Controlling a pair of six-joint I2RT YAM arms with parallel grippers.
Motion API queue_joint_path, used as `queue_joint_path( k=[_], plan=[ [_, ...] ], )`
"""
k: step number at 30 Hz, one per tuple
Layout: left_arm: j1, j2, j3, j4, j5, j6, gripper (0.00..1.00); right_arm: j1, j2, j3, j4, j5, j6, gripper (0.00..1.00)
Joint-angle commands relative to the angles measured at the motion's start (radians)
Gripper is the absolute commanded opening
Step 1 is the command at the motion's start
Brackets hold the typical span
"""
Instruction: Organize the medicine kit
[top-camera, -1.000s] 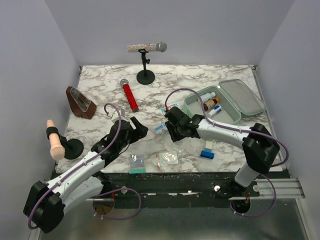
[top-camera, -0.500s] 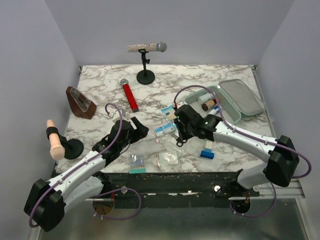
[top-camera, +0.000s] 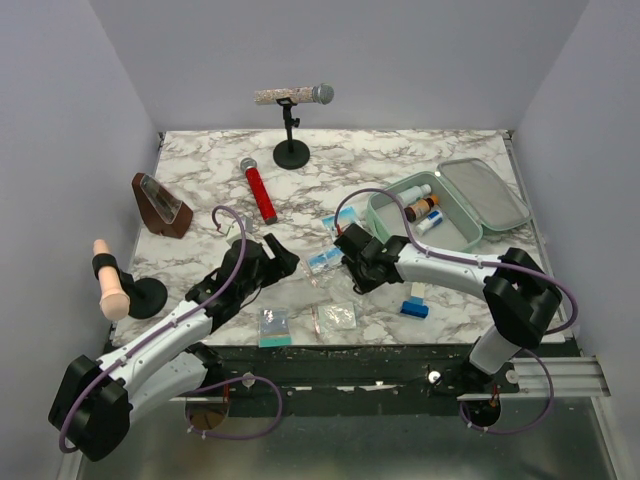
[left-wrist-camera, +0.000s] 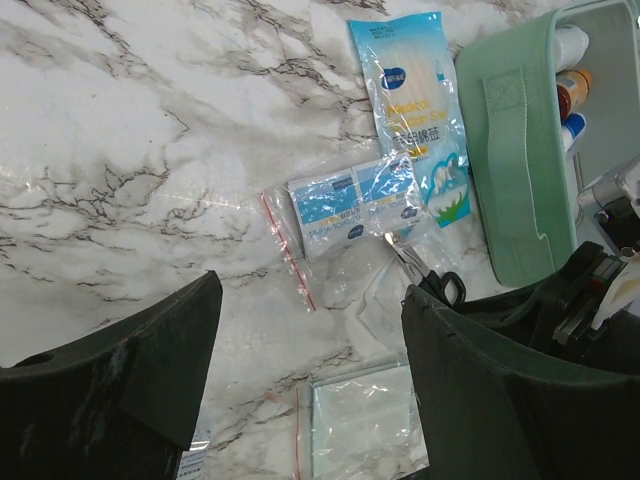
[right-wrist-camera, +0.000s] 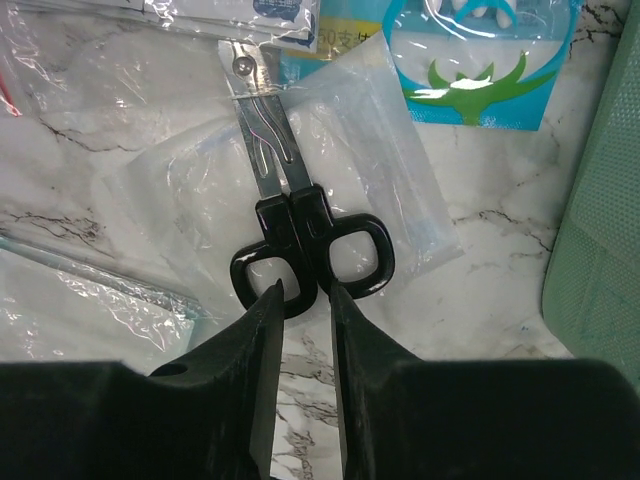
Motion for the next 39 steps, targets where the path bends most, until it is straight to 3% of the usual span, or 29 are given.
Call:
queue_joint_path(
  k=[1, 8, 24, 39],
  plan=[
    [-0.003, -0.006, -0.005, 0.007, 0.014, 0.007, 0.83, 0.003, 0.022, 0.009, 0.042, 0.039, -0.024, 0.34],
    [-0.003, 0.0, 0.003, 0.001, 0.014, 0.011, 0.83, 0.003, 0.014, 0.014, 0.042, 0.06, -0.03, 0.46],
    [-0.003, 0.011, 0.009, -0.001, 0.014, 0.019, 0.83, 0.002, -0.012, 0.026, 0.055, 0.1, -0.054, 0.47],
    [-0.002, 0.005, -0.01, 0.002, 0.012, 0.01, 0.83, 0.002, 0.069, 0.037, 0.102, 0.076, -0.108, 0.47]
  ],
)
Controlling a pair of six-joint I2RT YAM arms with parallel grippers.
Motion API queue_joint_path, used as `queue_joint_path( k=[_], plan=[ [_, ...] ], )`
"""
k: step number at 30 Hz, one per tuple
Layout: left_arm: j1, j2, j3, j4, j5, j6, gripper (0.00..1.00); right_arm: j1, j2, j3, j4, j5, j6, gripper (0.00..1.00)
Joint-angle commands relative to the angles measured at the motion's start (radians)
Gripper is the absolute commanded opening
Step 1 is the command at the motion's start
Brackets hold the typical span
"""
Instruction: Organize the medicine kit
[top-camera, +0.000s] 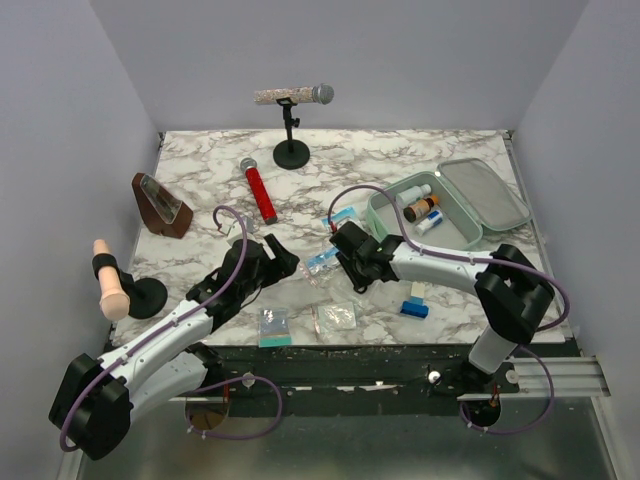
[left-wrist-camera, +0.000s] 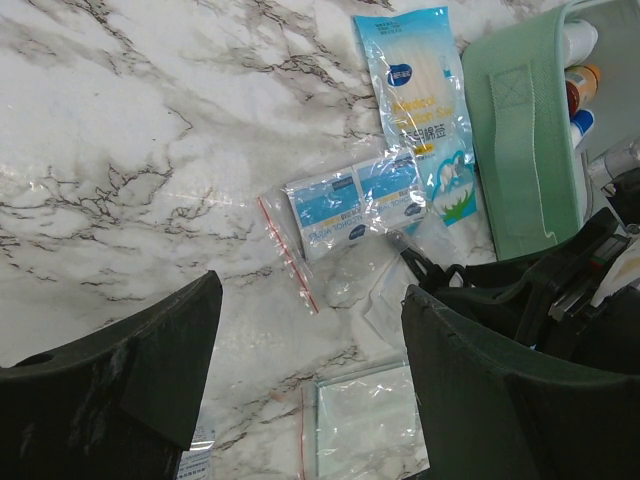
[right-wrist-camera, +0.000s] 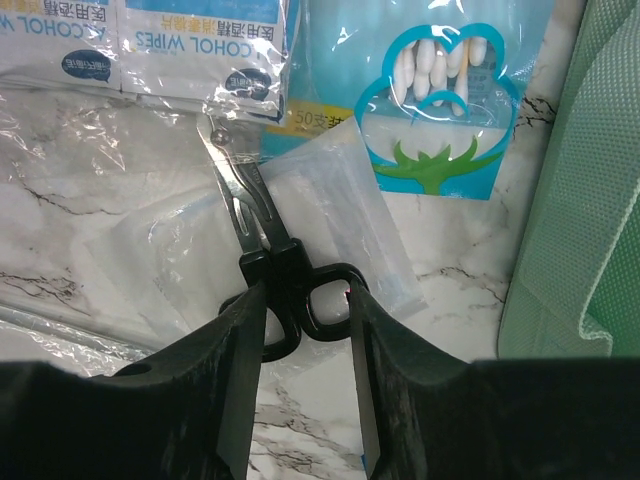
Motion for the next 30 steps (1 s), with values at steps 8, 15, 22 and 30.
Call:
queue_joint_path(
  k=[8, 15, 22, 30],
  plan=[
    [-0.003, -0.003, -0.011, 0.005, 0.014, 0.002, 0.83, 0.002, 0.032, -0.028, 0.035, -0.037, 0.01, 0.41],
    [-0.003, 0.009, -0.011, 0.013, 0.017, 0.002, 0.83, 0.002, -0.005, -0.079, 0.048, -0.085, 0.054, 0.48],
    [-0.003, 0.006, -0.013, 0.02, 0.02, -0.001, 0.83, 0.002, -0.032, -0.084, 0.057, -0.18, 0.08, 0.48],
    [-0.003, 0.0, -0.017, 0.019, 0.018, -0.004, 0.83, 0.002, -0.052, -0.053, 0.069, -0.245, 0.149, 0.54]
  ],
)
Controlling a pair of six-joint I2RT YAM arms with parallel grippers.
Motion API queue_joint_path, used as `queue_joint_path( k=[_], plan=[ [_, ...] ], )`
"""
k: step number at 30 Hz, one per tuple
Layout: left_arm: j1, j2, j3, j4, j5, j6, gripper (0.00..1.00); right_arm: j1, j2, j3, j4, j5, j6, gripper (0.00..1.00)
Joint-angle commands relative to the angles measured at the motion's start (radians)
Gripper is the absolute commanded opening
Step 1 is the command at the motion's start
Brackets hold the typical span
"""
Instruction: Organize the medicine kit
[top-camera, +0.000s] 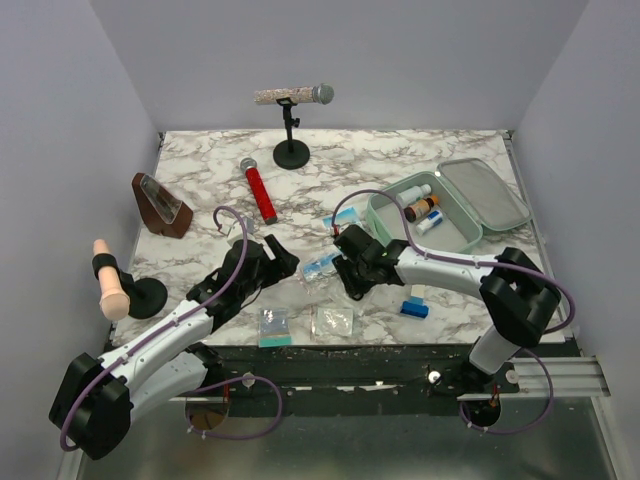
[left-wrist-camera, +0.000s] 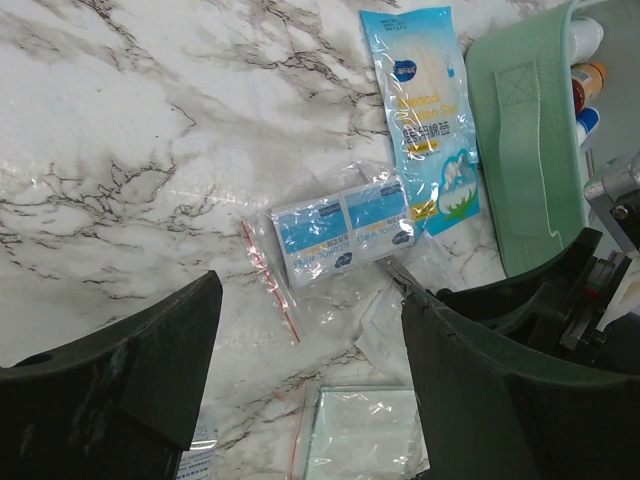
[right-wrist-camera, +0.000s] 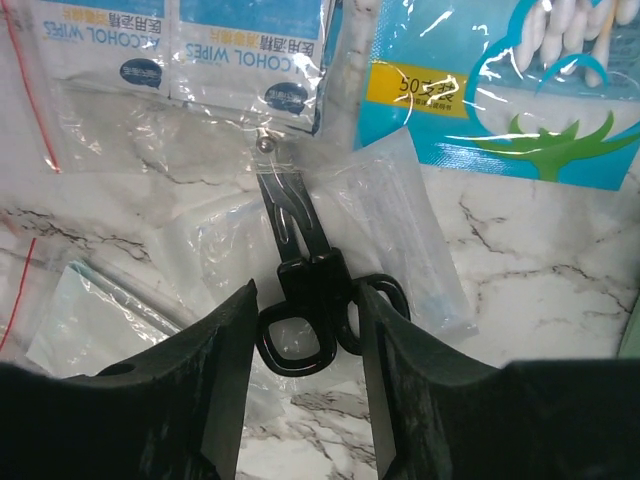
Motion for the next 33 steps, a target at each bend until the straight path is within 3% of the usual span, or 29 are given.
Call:
queue_joint_path(
  k=[1, 10, 20, 33],
  plan=[
    [-0.003, -0.003, -0.012, 0.014, 0.018, -0.002, 0.83, 0.003, -0.032, 0.016, -0.014, -0.047, 0.051, 0.54],
    [-0.003, 0.002, -0.017, 0.023, 0.019, -0.004, 0.83, 0.001, -0.1, 0.007, -0.059, 0.011, 0.007, 0.56],
    [-0.002, 0.016, -0.014, 0.031, 0.027, -0.005, 0.83, 0.0, -0.058, -0.021, -0.037, 0.04, -0.039, 0.45],
    [-0.003, 0.023, -0.014, 0.034, 0.03, -0.007, 0.83, 0.0, -0.024, -0.041, -0.03, 0.02, -0.047, 0.48]
  ],
)
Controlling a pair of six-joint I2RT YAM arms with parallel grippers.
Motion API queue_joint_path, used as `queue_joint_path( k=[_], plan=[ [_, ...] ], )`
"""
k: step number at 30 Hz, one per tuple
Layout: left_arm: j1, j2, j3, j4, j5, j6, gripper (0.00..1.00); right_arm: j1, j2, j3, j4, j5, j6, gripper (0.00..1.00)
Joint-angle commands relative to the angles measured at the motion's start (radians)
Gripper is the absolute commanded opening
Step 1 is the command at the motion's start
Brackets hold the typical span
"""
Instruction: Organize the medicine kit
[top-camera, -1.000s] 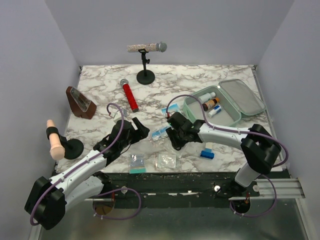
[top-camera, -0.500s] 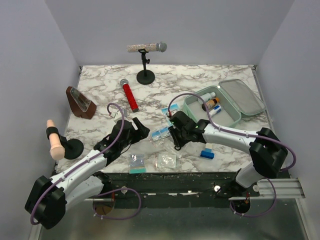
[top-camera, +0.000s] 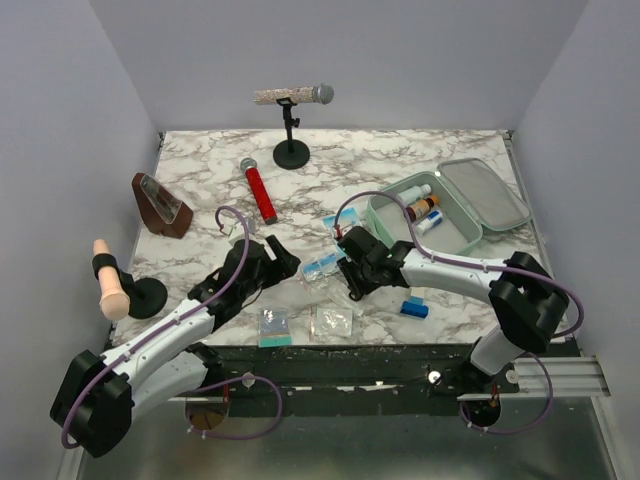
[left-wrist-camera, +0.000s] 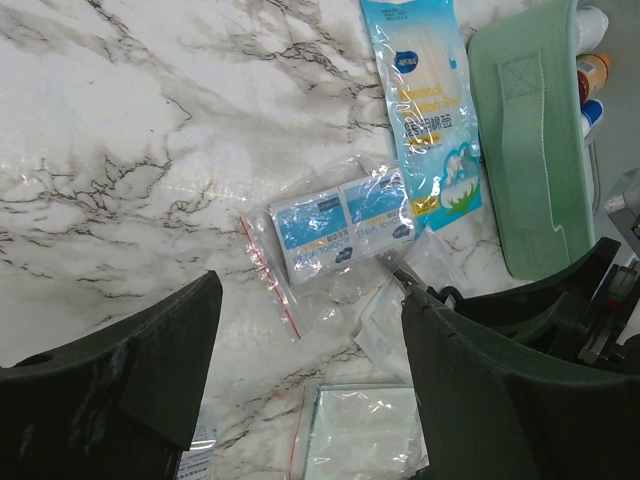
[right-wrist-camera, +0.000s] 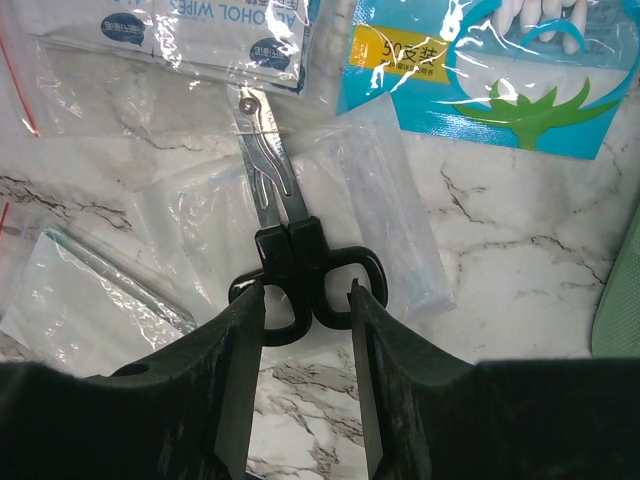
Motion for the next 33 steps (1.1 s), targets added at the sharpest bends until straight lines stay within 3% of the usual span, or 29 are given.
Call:
queue_joint_path(
  k=[1, 20, 26, 33],
  plan=[
    [-0.003, 0.01, -0.01, 0.024, 0.016, -0.006, 0.83, 0.001, 0.037, -0.017, 0.005, 0.006, -0.019, 0.48],
    [-0.003, 0.017, 0.008, 0.012, 0.016, 0.012, 0.83, 0.0, 0.18, 0.017, 0.004, 0.024, -0.011, 0.49],
    [-0.003, 0.02, 0.016, 0.011, 0.016, 0.017, 0.83, 0.0, 0.189, 0.023, -0.004, 0.03, -0.004, 0.32],
    [-0.003, 0.018, 0.01, 0.015, 0.016, 0.011, 0.83, 0.0, 0.081, 0.027, -0.053, 0.058, 0.01, 0.26]
  ],
)
